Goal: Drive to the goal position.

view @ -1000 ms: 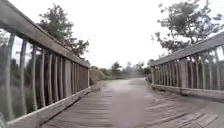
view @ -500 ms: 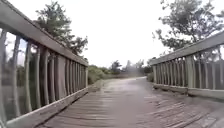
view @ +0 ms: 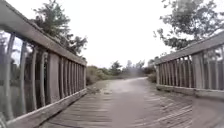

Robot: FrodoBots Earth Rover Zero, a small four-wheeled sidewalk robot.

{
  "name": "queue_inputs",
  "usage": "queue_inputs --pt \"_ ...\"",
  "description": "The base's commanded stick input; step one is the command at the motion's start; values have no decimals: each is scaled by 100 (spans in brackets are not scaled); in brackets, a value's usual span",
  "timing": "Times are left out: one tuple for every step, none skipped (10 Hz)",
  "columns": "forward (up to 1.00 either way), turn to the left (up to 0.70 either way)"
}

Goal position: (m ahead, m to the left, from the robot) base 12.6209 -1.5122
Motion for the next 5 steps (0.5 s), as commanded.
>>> queue_inputs --pt "45 0" --pt "45 0" --pt "45 0" --pt "45 -24" --pt "45 -27"
